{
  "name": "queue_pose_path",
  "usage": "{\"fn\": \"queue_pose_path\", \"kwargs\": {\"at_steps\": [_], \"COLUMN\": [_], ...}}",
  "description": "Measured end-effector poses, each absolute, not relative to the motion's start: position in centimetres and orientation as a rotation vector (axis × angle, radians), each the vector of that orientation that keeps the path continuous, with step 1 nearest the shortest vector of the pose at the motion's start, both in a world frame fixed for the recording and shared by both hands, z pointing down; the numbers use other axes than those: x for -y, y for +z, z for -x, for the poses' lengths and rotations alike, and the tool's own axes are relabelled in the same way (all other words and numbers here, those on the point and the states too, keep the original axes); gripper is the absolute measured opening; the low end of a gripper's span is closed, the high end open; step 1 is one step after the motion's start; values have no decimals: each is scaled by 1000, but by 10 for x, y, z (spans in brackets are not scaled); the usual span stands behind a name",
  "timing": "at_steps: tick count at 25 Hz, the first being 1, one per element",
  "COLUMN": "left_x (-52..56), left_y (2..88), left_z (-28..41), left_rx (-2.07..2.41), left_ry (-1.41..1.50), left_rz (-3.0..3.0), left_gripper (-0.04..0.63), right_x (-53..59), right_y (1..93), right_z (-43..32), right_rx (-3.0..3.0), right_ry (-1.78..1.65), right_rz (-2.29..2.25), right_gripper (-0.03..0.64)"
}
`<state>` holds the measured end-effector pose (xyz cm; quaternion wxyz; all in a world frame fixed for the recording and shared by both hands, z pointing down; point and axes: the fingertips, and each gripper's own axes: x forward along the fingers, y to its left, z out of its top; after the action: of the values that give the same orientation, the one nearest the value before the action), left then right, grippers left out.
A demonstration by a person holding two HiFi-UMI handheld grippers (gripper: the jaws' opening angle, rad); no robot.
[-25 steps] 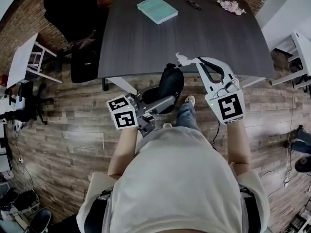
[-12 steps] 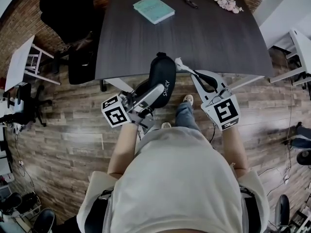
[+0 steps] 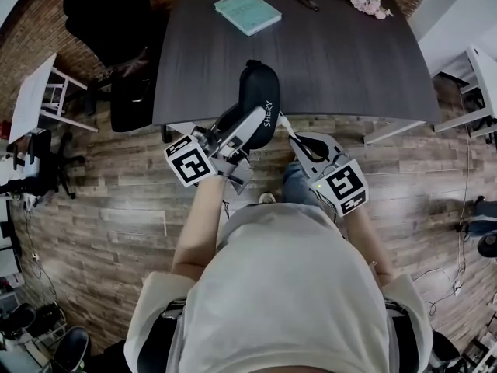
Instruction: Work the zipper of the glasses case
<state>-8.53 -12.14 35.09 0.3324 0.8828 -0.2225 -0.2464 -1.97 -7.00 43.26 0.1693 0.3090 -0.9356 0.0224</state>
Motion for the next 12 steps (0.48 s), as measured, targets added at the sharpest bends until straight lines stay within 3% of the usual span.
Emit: {"fn": "queue_pose_path", "kwargs": {"at_steps": [12], "left_x": [163], "left_y": [343], "left_z": [81], "left_rx": [588], "left_ry": [-701], "left_rz": [-2291], "left_gripper": [225], "right_x": [23], "right_y": [450], "right_z": [92], "right_rx": [2783], "right_ry": [335], "right_rz": [-384], "right_gripper": [3]}}
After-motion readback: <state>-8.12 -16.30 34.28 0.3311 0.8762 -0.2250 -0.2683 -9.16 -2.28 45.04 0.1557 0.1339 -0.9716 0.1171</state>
